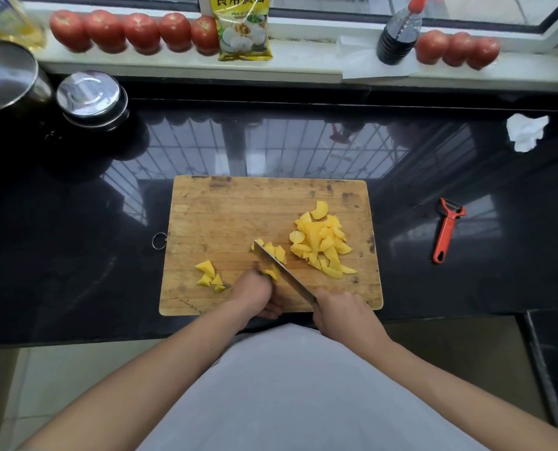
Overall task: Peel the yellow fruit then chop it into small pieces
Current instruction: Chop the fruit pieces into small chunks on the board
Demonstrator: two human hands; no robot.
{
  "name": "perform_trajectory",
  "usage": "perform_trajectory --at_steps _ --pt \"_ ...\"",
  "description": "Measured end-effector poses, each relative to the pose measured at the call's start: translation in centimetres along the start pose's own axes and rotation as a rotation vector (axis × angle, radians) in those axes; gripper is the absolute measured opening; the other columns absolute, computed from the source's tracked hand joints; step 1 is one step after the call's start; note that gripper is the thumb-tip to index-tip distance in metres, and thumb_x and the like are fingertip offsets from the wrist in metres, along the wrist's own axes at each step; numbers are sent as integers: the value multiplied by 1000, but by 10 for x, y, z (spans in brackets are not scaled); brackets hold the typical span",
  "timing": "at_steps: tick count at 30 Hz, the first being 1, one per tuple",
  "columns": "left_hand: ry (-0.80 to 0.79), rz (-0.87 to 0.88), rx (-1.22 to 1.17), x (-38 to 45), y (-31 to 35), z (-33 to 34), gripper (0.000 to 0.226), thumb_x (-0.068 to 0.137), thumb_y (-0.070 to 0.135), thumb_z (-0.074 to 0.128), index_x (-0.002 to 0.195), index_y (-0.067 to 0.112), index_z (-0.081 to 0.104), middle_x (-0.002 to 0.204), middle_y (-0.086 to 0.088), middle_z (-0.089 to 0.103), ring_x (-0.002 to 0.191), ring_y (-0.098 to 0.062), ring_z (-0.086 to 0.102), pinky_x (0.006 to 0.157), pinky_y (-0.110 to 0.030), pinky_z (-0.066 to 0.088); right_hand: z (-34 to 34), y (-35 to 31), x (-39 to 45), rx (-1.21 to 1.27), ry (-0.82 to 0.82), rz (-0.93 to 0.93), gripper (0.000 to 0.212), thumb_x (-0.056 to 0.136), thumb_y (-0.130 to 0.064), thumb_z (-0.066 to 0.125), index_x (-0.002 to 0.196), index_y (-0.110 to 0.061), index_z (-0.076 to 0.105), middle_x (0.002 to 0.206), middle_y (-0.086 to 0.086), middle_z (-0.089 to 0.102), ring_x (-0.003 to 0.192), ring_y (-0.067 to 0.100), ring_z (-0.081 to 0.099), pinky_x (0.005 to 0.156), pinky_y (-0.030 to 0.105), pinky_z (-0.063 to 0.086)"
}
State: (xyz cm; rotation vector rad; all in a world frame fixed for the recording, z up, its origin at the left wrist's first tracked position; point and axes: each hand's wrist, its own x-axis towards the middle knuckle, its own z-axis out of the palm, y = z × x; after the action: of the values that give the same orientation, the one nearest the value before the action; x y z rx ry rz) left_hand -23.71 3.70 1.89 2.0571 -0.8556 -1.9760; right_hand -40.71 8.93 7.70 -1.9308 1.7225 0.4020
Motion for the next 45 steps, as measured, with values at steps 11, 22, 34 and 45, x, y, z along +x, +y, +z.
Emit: perform_trajectory --at_steps 11,22,34,45 --pt "3 -18 5 0 6 2 35 108 19 31 106 -1 60 84 -25 75 59 -31 72 50 -34 58 -2 5 0 -44 -45 -53 16 101 -17 44 112 -15 56 88 7 65 78 31 63 65 40 51" --pt "23 -43 79 -1 9 0 45 105 15 31 91 -7 67 76 -22 74 57 -31 71 53 -35 60 -4 -24 39 19 5 -67 15 101 -12 43 104 -12 58 93 11 65 73 30 53 59 37 39" --pt "155 78 -30 -28 -16 -81 28 110 16 45 102 -1 65 69 -12 70 50 -21 64 51 -32 56 -8 -16 28 -10 -76 -144 18 101 -21 48 108 -17 64 88 2 62 74 21 57 63 35 49" --pt "221 403 933 10 11 -135 31 93 16 73 116 36 73 117 7 60 107 -17 59 96 -32 49 -23 5 57 155 78 61 23 104 -28 47 114 -17 65 99 4 65 82 22 61 67 35 55"
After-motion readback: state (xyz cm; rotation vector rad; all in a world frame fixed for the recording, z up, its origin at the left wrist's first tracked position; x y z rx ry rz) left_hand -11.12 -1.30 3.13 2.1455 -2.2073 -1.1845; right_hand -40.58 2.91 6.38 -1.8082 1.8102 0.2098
